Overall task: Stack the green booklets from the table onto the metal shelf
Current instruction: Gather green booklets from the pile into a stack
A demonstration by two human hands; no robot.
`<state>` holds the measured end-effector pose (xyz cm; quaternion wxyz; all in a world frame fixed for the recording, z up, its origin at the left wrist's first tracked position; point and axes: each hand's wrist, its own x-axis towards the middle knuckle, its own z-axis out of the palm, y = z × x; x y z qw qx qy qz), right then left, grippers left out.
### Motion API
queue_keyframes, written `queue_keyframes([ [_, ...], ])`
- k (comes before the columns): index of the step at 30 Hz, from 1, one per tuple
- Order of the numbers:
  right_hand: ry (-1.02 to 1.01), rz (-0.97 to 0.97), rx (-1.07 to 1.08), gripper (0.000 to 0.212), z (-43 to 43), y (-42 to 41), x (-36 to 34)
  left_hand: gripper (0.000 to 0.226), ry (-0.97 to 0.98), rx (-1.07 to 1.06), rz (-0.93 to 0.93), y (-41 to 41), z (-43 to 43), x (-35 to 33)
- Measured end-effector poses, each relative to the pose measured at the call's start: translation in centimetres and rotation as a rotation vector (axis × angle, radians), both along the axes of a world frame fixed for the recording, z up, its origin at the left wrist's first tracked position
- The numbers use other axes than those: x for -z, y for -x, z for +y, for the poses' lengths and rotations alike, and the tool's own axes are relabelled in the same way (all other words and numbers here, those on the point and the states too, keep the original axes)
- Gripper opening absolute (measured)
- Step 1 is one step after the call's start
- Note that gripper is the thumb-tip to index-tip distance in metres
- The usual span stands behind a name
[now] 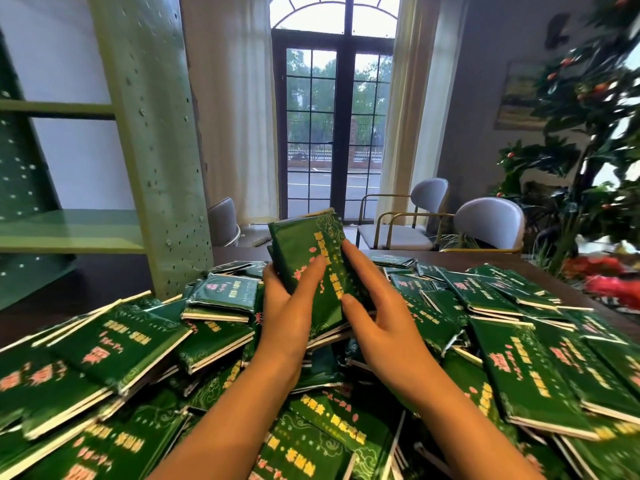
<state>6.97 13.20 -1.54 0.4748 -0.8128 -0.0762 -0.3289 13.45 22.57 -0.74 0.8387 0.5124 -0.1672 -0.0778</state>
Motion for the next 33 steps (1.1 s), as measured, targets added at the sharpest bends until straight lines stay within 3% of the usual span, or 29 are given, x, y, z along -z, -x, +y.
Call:
queue_keyframes([
  [5,-0.044,-0.009,0.075,0.039,-1.4,0.2,-0.7,0.030,0.012,0.008,0.095,-0.7,0.0,0.2],
  [7,0.129,-0.005,0.282,0.044,-2.8,0.3,-0.7,0.029,0.004,0.004,0.098,-0.8,0.1,0.1],
  [11,0.682,0.440,0.730,0.047,-5.8,0.5,-0.7,0.024,0.016,0.002,0.101,-1.3,0.3,0.2],
  [14,0.741,0.705,0.750,0.056,-6.5,0.6,-0.4,0.028,0.014,-0.003,0.105,-1.3,0.2,0.1],
  [19,0.751,0.794,0.739,0.063,-6.6,0.6,-0.3,0.024,0.010,-0.010,0.121,-1.1,0.2,-0.1],
  [24,0.614,0.637,0.724,0.065,-6.5,0.7,-0.6,0.025,0.007,-0.001,0.120,-0.9,0.2,-0.1],
  [29,0.267,0.274,0.613,0.052,-6.7,0.3,-1.0,0.034,0.008,-0.016,0.104,-1.0,0.3,-0.1],
  [33,-0.122,-0.027,0.517,0.046,-6.5,0.3,-1.5,0.033,0.006,-0.038,0.103,-1.0,0.4,0.0],
])
